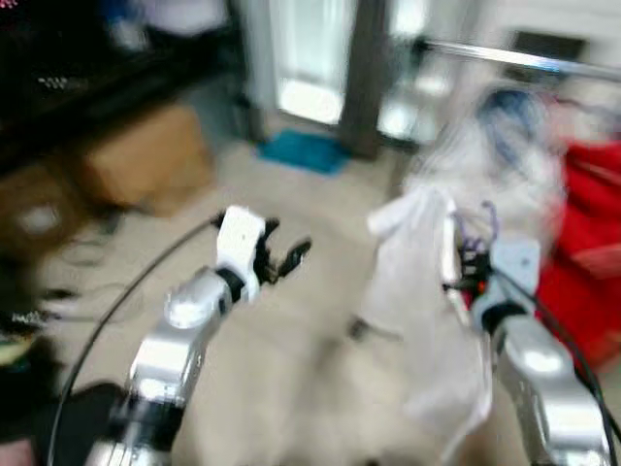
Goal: Hang hanger
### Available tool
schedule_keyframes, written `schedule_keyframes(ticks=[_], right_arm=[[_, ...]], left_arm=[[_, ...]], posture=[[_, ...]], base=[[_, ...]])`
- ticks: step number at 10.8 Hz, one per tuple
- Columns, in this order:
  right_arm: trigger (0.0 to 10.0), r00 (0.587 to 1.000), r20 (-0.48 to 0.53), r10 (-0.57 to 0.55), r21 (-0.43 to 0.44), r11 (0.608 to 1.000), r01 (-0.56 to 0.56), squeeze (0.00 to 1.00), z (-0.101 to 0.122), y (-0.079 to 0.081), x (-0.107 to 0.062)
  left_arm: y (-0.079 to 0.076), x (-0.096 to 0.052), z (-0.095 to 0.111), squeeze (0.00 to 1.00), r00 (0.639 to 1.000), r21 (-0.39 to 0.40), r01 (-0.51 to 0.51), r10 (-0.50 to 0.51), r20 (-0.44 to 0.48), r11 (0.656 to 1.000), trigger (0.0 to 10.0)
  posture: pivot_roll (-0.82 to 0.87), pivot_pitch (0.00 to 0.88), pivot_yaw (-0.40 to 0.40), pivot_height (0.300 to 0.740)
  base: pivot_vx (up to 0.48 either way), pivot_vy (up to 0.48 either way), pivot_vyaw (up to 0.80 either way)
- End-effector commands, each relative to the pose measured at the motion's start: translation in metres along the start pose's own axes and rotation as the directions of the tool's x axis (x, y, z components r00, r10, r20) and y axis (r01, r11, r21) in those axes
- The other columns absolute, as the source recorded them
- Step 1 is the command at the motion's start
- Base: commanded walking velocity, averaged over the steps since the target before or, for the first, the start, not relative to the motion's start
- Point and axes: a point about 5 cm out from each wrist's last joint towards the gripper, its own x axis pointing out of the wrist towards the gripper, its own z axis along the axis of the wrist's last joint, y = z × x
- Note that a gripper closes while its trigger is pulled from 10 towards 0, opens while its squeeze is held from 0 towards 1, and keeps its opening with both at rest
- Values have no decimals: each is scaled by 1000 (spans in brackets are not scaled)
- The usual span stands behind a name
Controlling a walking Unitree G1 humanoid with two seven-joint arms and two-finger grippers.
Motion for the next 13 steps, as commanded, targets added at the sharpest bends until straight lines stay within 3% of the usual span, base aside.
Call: schedule_keyframes(ticks=[1,4,8,9,10,11,13], right_arm=[[0,994,91,68,18,997,-70,0,17,8,2],[0,942,223,249,12,966,-258,0,46,24,3],[0,850,311,426,-12,896,-445,0,66,40,-9],[0,816,333,473,-30,870,-492,0,71,44,-14],[0,792,340,507,-59,852,-520,0,74,47,-18],[0,796,332,507,-112,859,-500,0,76,48,-18],[0,813,312,492,-178,870,-459,0,75,46,-15]], left_arm=[[1,1,12,1000,997,-27,36,-34,70,999,10000],[3,16,27,1000,990,58,97,-102,95,994,10000],[7,35,40,1000,974,117,182,-195,116,976,10000],[7,44,45,0,966,109,215,-227,121,971,10000],[2,51,51,0,953,87,251,-262,153,964,10000],[-8,56,59,0,925,15,316,-312,216,949,10000],[-20,55,59,0,889,-54,403,-377,259,913,10000]], posture=[[-217,9,30,740],[-207,3,25,740],[-211,6,48,740],[-216,6,56,740],[-220,7,59,740],[-220,7,59,740],[-222,7,62,740]], base=[[0,0,0],[0,0,0],[0,0,0],[0,0,0],[0,0,0],[0,0,0],[0,0,0]])
